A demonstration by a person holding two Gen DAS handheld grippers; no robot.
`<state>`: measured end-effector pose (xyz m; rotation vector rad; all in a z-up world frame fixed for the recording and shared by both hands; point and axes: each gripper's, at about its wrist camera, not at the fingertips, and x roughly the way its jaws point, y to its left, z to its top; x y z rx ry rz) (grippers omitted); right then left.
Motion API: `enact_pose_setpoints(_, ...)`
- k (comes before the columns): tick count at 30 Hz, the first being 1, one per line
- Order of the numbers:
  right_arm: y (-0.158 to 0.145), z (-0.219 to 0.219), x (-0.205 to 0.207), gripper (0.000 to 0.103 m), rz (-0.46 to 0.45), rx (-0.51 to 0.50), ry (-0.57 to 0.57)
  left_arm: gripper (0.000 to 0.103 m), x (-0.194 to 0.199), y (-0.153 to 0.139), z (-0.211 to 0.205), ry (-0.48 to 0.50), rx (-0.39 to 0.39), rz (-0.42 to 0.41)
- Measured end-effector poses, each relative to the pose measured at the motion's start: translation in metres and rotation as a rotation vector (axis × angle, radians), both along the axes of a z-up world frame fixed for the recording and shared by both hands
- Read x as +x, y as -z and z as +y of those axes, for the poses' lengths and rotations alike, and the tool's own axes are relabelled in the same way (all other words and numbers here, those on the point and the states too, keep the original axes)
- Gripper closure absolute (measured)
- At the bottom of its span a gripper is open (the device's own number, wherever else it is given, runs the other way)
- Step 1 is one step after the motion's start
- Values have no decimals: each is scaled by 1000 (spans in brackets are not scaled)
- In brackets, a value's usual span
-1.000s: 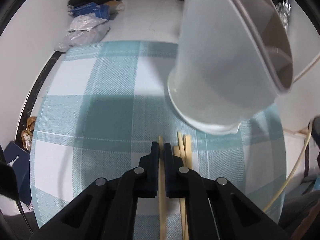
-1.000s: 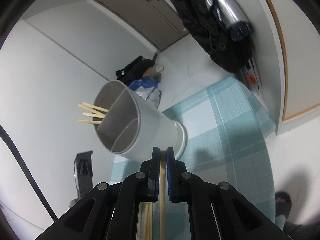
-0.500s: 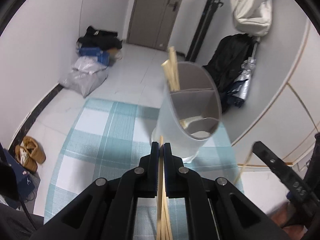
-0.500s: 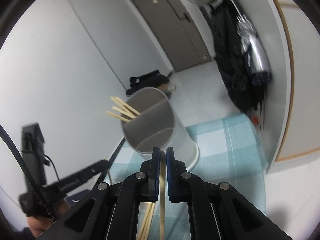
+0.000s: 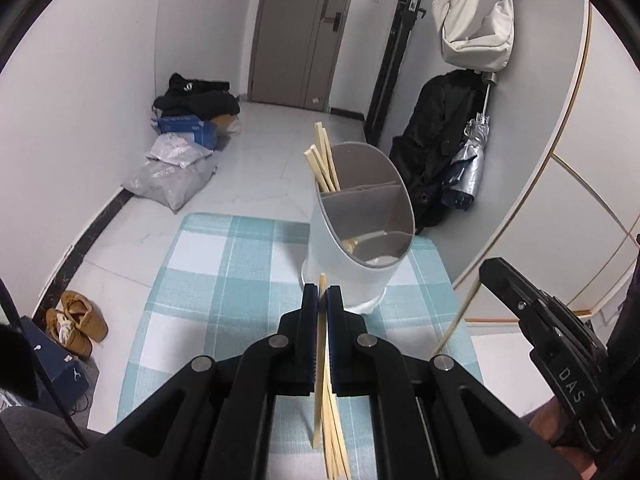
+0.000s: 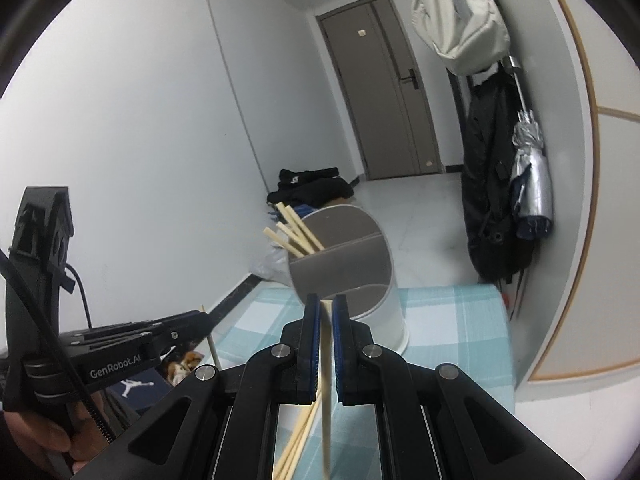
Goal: Organize utensils
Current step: 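Carry both held chopsticks up toward the white utensil holder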
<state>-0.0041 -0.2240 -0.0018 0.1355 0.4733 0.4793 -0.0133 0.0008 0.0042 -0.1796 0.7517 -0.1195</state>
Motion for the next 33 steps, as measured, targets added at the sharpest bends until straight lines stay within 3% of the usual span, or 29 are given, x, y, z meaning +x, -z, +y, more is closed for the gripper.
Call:
enact_pose_setpoints(14, -7, 6, 6, 98, 1, 14, -3, 102, -9, -16, 1, 60, 10, -36)
enact_pose_setpoints(33, -52, -14, 36, 98, -15, 80, 46, 102, 26, -73, -8, 150, -81, -87)
